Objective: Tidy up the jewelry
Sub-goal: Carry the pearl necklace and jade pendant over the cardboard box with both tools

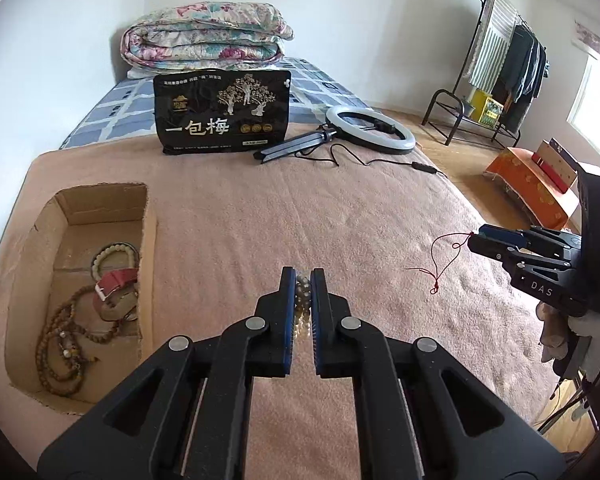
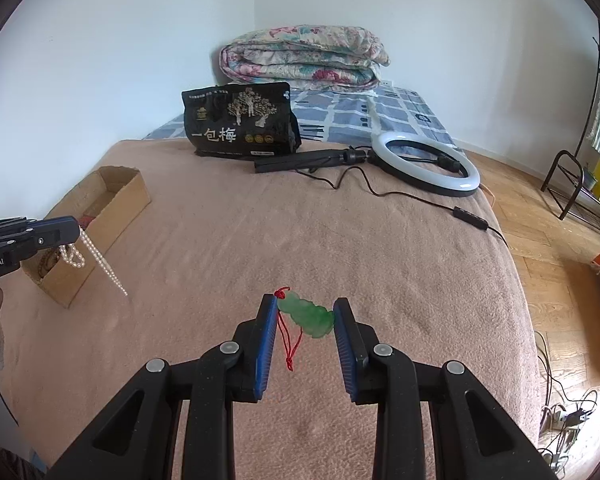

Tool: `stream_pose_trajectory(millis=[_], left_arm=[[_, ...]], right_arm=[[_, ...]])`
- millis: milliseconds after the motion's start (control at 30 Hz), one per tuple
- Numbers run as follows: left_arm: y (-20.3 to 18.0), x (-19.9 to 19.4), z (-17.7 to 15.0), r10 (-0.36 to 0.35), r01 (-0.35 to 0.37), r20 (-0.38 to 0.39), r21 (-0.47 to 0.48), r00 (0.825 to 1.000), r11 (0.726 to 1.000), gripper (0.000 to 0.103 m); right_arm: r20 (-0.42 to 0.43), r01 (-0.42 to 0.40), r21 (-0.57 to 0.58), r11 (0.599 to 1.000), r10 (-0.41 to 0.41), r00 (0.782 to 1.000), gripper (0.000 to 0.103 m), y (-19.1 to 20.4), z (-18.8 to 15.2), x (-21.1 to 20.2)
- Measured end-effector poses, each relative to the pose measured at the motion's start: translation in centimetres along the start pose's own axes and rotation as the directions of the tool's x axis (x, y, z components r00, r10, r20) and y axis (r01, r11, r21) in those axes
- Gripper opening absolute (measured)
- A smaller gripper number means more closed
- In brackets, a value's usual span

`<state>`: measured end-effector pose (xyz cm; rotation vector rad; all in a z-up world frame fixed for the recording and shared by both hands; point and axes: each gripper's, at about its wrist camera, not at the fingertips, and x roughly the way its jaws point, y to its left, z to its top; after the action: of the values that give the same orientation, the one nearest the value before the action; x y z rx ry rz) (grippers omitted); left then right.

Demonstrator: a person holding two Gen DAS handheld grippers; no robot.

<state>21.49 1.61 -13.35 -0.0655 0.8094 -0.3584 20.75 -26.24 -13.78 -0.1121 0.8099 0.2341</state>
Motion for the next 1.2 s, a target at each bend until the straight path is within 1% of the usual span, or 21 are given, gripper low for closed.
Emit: stream_pose_trajectory(millis=[133, 367, 600, 867, 1200], left_arm=[[1.6, -2.7, -0.4, 0.015, -0.015, 0.032, -0.024, 0.999, 1.000, 0.005], [5.1, -6.8, -0.6, 0.070, -0.066, 0.077, -0.048, 0.995, 0.997, 0.005], [8.9, -9.2, -0.6, 0.128, -0.122, 0.097, -0.073, 0.987, 0.990, 0.005], [12.5, -10.6, -1.0, 0.173, -0.161, 0.113, -0.111, 0.978, 0.981, 0.005], [15.6, -10.4, -1.9, 0.199, -0.183, 0.102, -0.147, 0.975, 0.972, 0.005]], right_arm=[[0.018, -0.028, -0.022, 0.999, 0.029, 0.999, 0.028, 1.8, 0.7, -0.7], [0.056, -0.084, -0.060, 0.995, 0.088, 0.995, 0.028, 5.3, 2.7, -1.8], [0.083, -0.152, -0.107, 0.983, 0.161, 0.983, 0.028, 9.5, 4.6, -2.3], [0.085, -0.225, -0.165, 0.960, 0.241, 0.967, 0.028, 14.3, 6.7, -1.8], [0.058, -0.295, -0.223, 0.929, 0.314, 0.948, 0.028, 20.3, 8.1, 0.2]])
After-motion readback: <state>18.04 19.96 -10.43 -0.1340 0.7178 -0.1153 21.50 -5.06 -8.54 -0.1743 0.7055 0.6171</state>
